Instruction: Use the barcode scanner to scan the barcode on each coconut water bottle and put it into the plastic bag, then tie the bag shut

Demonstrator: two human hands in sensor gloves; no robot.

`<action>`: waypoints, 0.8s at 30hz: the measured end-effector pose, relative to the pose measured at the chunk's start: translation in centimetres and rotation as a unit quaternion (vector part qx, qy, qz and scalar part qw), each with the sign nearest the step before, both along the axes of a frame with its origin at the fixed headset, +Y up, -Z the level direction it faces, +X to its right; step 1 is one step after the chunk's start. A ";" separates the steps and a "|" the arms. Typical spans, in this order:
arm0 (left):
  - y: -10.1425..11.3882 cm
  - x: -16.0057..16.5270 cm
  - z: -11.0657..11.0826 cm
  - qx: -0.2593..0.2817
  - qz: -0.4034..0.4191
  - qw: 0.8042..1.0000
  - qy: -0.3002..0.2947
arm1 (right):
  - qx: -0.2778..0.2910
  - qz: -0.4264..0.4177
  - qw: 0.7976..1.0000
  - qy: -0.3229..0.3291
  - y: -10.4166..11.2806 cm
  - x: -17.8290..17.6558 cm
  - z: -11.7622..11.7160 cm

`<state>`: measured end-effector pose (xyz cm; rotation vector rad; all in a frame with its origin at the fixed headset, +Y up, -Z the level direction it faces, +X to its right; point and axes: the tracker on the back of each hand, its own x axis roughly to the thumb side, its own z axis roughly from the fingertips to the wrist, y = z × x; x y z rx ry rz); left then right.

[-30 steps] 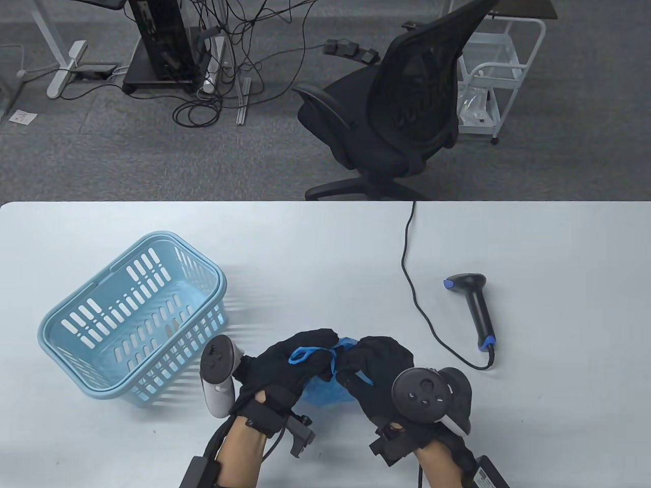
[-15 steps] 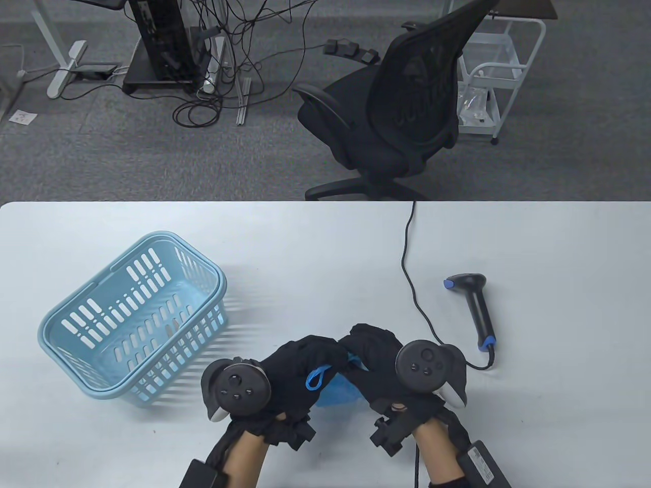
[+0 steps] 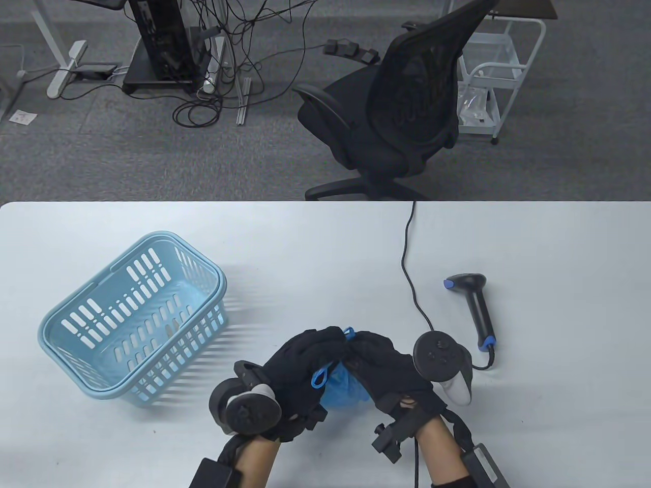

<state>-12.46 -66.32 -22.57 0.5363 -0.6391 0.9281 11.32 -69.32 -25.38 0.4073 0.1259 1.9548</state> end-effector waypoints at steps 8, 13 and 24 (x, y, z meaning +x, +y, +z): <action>-0.5 -0.5 -0.8 -0.057 0.045 0.996 -0.058 | 0.029 -0.077 0.995 -0.061 1.0 1.2 0.3; -0.5 -1.2 -0.4 -0.071 0.017 0.996 -0.058 | 0.091 0.020 0.990 -0.105 2.8 1.6 1.3; 0.0 -6.5 -0.3 -0.150 -0.128 0.979 0.052 | 0.095 0.133 0.980 -0.113 3.1 4.2 2.0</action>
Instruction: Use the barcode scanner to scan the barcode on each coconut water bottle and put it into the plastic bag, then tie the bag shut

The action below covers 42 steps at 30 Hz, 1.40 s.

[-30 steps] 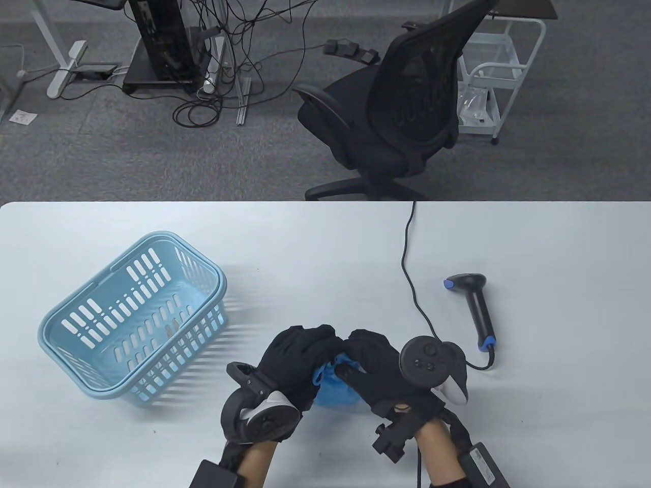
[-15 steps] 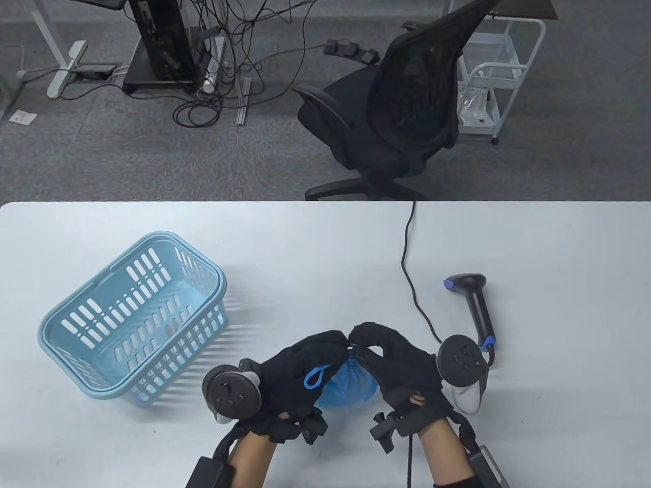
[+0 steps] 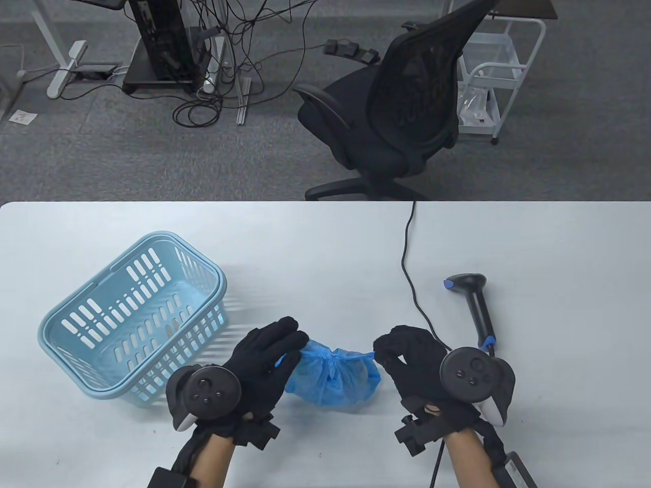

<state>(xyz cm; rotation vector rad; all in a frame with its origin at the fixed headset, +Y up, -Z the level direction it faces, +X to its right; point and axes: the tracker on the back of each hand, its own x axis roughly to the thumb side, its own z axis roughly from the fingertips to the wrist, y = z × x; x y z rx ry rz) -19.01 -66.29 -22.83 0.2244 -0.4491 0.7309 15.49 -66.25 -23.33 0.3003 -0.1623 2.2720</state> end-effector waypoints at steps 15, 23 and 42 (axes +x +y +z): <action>-4.9 -3.5 -0.8 -0.130 0.084 0.988 0.001 | -0.074 -0.016 0.997 -0.027 -3.6 3.5 -0.5; -5.5 -4.2 -0.8 -0.154 0.090 0.984 0.003 | -0.088 -0.006 0.996 -0.033 -4.0 4.0 -0.5; -0.7 -2.9 1.1 -0.041 -0.121 0.991 0.037 | -0.028 0.142 0.989 -0.042 -1.5 1.7 1.1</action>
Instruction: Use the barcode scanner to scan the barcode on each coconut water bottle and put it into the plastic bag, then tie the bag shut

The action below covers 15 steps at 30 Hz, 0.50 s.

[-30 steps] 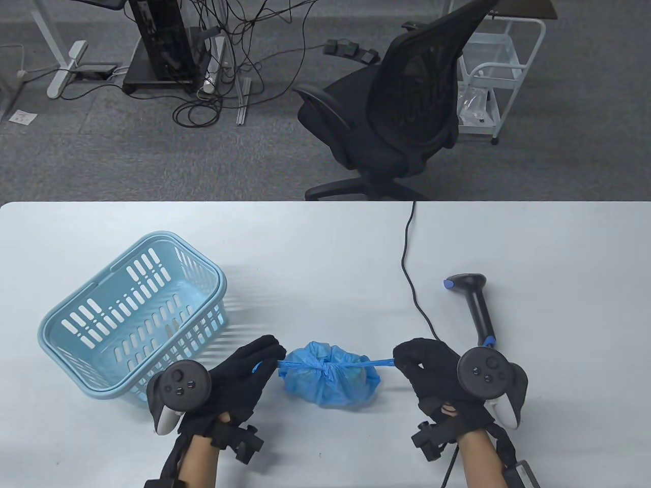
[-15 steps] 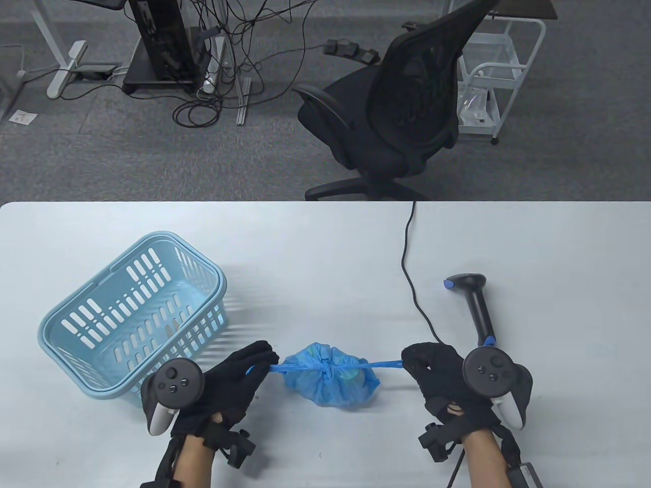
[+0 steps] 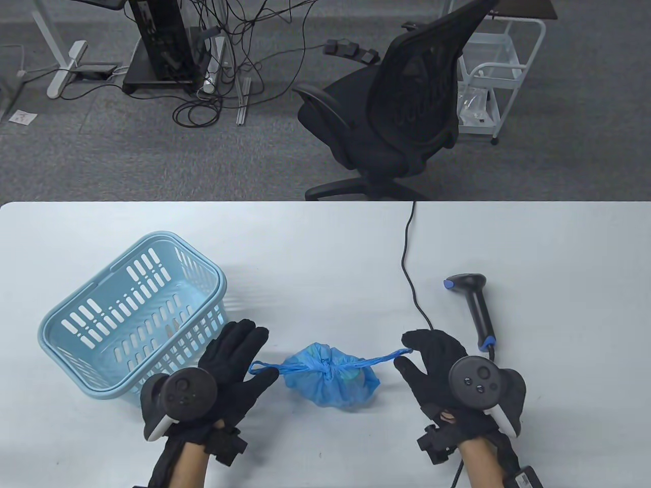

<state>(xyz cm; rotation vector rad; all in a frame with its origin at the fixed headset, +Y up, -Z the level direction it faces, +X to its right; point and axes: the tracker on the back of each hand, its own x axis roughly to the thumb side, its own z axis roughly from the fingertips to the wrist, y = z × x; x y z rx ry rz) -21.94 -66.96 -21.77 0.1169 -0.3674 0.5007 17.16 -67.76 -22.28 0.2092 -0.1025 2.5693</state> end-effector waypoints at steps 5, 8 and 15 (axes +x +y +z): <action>0.8 0.3 1.4 0.002 -0.131 0.991 0.009 | 0.003 0.135 0.991 0.000 0.2 -1.2 1.0; 0.4 0.2 1.8 -0.010 -0.191 0.981 0.023 | -0.011 0.183 0.983 -0.001 -0.4 -1.5 1.2; -1.4 0.4 1.9 -0.030 -0.250 0.966 0.052 | -0.027 0.237 0.971 -0.025 -2.3 -1.1 1.6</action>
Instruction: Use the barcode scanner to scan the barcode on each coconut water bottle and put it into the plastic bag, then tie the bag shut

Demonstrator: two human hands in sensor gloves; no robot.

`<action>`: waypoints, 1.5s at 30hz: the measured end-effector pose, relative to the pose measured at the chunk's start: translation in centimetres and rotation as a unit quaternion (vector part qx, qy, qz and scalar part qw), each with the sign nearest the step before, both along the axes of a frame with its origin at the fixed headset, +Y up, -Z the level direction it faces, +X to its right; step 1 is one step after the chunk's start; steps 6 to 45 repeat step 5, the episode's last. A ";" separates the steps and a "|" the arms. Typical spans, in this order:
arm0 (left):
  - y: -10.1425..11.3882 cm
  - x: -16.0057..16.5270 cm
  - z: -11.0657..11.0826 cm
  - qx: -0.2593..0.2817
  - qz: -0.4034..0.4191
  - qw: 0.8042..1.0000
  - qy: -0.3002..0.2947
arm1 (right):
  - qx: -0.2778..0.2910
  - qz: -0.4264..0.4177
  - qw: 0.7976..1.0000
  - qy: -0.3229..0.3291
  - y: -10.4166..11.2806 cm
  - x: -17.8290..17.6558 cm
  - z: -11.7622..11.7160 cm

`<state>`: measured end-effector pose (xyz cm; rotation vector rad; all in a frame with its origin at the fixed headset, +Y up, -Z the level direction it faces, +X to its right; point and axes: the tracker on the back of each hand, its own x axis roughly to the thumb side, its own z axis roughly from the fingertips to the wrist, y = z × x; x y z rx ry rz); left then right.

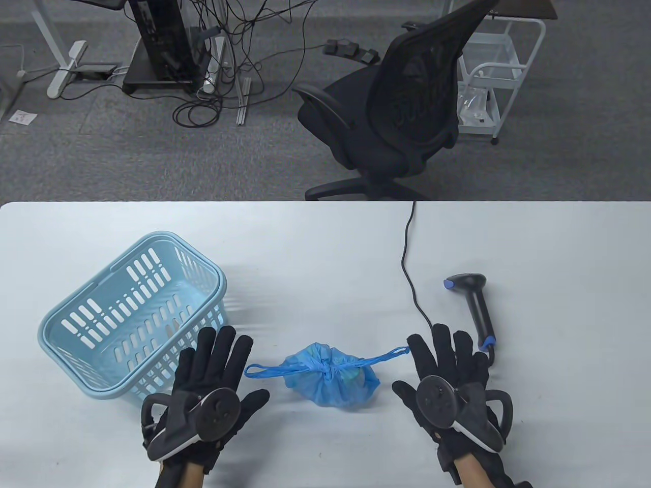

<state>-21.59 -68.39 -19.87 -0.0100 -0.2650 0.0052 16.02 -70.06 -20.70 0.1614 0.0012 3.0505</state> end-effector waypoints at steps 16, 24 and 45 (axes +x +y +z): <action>-0.7 -0.2 -0.2 -0.007 -0.006 1.000 0.008 | -0.028 0.012 1.000 -0.004 -0.7 -0.1 -0.4; -0.7 -0.2 -0.2 -0.007 -0.006 1.000 0.008 | -0.028 0.012 1.000 -0.004 -0.7 -0.1 -0.4; -0.7 -0.2 -0.2 -0.007 -0.006 1.000 0.008 | -0.028 0.012 1.000 -0.004 -0.7 -0.1 -0.4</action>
